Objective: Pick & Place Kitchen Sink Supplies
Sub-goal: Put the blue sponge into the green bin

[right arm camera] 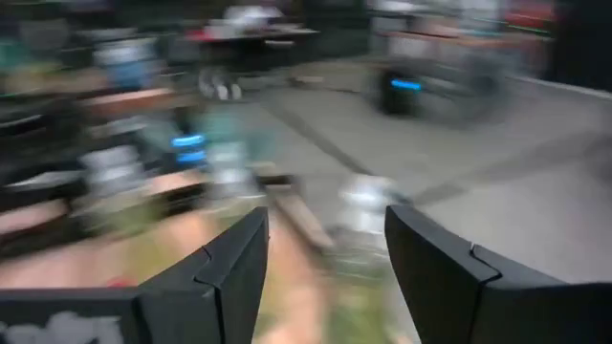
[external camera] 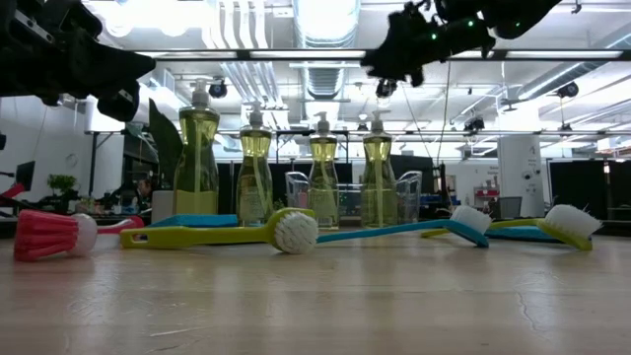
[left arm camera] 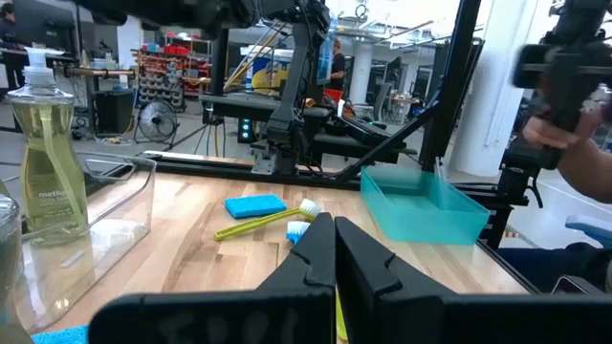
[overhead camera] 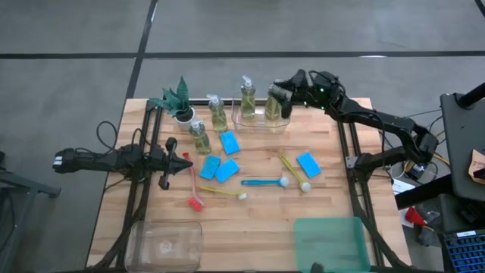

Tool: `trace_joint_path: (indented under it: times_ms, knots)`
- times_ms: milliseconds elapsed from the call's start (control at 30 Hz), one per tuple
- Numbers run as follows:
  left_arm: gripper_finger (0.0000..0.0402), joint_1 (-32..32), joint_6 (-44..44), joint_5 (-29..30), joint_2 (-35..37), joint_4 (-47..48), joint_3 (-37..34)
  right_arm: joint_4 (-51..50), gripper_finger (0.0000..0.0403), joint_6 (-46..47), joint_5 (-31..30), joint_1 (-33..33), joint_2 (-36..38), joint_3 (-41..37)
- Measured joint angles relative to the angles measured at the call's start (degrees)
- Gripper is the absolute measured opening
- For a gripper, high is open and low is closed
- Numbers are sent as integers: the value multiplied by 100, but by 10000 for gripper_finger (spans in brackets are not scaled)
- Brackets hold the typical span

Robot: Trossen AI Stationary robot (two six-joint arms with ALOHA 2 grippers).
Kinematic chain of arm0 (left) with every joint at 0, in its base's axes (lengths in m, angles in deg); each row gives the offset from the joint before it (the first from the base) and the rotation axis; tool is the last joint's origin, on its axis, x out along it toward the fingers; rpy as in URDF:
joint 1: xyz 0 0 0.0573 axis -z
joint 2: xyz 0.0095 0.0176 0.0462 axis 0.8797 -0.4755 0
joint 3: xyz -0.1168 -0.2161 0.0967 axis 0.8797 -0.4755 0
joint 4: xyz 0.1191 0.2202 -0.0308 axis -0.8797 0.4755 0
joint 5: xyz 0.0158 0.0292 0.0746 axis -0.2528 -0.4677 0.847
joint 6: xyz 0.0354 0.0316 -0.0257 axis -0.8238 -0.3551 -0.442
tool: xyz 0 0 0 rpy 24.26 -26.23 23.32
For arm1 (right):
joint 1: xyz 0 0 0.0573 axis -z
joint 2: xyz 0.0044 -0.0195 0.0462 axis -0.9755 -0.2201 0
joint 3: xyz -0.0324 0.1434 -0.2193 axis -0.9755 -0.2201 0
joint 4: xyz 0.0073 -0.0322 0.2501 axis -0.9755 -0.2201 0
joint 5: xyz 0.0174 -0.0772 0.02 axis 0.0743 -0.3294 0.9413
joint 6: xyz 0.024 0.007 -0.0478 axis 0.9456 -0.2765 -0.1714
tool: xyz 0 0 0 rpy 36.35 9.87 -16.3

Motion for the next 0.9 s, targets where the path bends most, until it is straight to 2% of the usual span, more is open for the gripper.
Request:
trace_joint_path:
  times_ms: [100, 167, 567, 900]
  knots:
    - [0, -2, -1, 0, 0, 2, 2, -11, 199, -389, 1187, -72, -75, 0]
    - [0, 0, -1, 0, 0, 1, 0, 14, 197, -351, 1443, -163, -162, 0]
    - [0, -1, 0, 0, 0, -1, 0, 262, 194, -45, 1410, -643, -766, -9]
    - [0, -1, 1, 0, -1, 2, 0, 302, 194, 67, 1238, -689, -785, -9]
